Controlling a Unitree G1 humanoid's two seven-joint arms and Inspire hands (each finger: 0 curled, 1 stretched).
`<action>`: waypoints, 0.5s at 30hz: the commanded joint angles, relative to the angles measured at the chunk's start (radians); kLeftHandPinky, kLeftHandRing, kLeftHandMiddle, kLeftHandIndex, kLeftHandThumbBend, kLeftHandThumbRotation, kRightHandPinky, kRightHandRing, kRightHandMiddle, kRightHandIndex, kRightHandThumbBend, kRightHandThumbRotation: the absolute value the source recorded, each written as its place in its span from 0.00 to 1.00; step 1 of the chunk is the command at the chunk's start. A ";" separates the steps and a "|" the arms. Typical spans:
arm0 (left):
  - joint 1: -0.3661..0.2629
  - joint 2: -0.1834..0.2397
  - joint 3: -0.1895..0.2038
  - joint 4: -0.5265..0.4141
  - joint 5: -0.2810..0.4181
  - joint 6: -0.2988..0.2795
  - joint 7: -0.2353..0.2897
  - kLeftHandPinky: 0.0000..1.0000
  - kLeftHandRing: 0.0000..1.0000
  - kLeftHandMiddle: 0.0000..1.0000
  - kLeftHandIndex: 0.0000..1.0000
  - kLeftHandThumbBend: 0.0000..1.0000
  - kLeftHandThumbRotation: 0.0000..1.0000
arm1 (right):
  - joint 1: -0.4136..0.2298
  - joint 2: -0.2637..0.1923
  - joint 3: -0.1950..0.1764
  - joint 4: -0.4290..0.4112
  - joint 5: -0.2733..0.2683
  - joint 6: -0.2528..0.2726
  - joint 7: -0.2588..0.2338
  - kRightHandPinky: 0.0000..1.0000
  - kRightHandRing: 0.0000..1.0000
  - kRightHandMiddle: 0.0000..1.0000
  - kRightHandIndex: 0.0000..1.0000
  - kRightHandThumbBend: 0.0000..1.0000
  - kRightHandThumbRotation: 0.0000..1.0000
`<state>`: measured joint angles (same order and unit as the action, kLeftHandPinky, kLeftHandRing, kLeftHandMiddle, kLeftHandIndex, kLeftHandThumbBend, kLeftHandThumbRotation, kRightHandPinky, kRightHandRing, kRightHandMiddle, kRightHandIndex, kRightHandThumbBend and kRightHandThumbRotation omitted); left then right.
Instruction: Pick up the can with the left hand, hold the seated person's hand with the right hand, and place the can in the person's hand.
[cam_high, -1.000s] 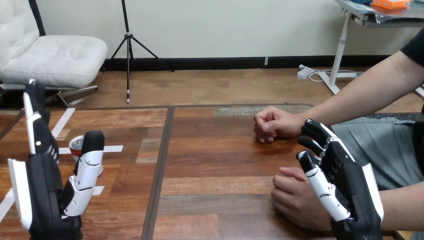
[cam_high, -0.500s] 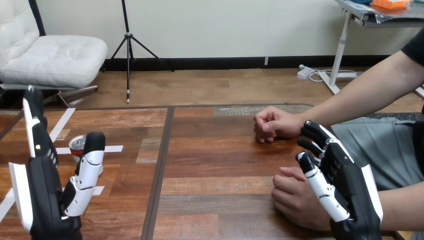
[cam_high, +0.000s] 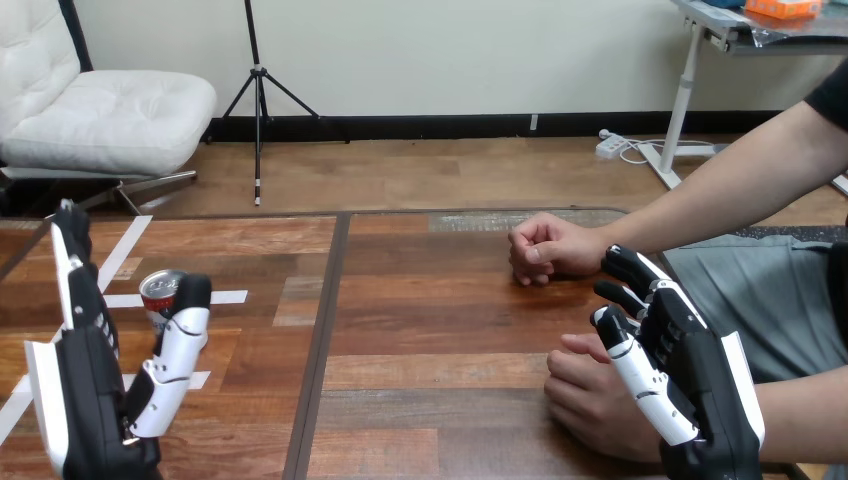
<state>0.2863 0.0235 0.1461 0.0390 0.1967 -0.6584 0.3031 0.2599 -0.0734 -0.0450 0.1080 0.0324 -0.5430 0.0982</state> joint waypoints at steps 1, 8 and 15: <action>-0.027 0.008 0.005 0.029 -0.011 0.016 -0.015 1.00 1.00 1.00 1.00 0.69 0.61 | -0.082 -0.003 -0.002 -0.001 -0.001 -0.032 0.001 0.76 0.85 0.88 0.85 0.51 0.58; -0.062 0.032 0.009 0.086 -0.044 0.041 -0.052 1.00 1.00 1.00 1.00 0.69 0.56 | -0.080 -0.001 -0.001 -0.006 0.001 -0.026 0.000 0.75 0.85 0.88 0.85 0.51 0.58; -0.098 0.038 0.019 0.150 -0.053 0.058 -0.064 0.99 1.00 1.00 1.00 0.71 0.50 | -0.078 0.000 -0.001 -0.007 0.016 -0.026 0.010 0.76 0.85 0.88 0.85 0.52 0.58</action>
<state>0.2672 0.0384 0.1614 0.1439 0.1495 -0.6116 0.2478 0.2589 -0.0744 -0.0449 0.1095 0.0385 -0.5431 0.1048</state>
